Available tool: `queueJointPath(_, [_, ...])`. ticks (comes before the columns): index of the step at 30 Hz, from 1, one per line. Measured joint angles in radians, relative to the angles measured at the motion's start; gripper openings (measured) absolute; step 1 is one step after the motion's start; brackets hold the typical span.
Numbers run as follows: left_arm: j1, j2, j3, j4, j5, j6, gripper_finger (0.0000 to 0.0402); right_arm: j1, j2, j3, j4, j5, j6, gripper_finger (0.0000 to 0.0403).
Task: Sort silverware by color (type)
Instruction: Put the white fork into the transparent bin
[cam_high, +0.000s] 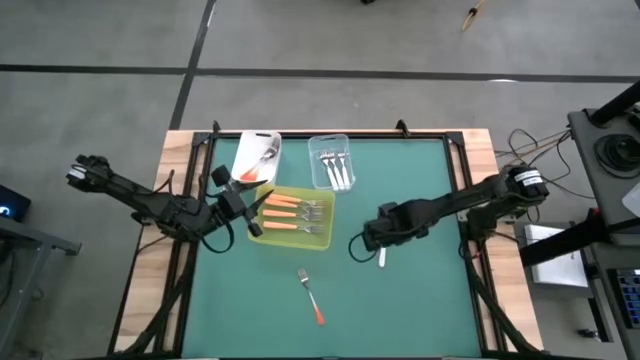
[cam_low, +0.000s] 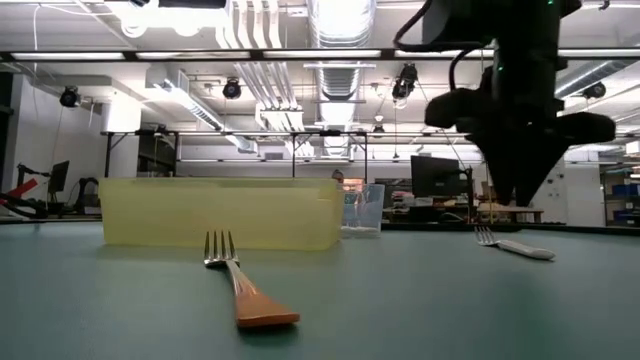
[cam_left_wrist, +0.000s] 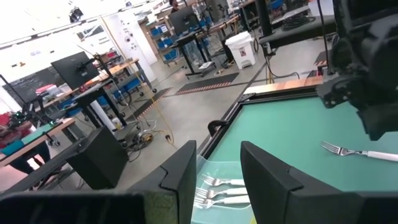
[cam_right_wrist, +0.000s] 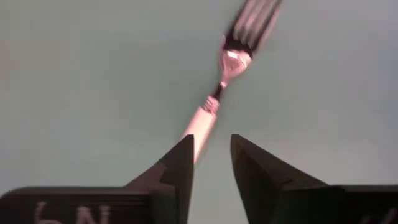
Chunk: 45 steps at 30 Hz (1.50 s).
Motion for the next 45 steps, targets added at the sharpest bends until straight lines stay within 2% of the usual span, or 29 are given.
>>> queueJointPath(6, [0.0,0.0,0.0,-0.006,-0.001,0.0,0.0107,-0.038,0.056,0.0,0.031,0.002,-0.044,0.0137])
queueJointPath(21, [0.0,-0.001,0.0,-0.019,-0.003,0.0,0.0107,-0.041,0.188,0.004,0.103,0.01,-0.066,0.0141])
queueJointPath(25, [0.0,-0.001,0.0,-0.02,-0.003,0.0,0.0107,-0.041,0.195,0.004,0.108,0.011,-0.061,0.0124])
queueJointPath(35, [0.0,-0.001,0.0,-0.021,-0.003,0.0,0.0107,-0.041,0.192,0.005,0.123,0.022,-0.039,0.0037])
queueJointPath(45, [0.0,-0.001,0.0,-0.022,-0.003,0.0,0.0107,-0.041,0.165,0.001,0.121,0.04,-0.035,0.0024])
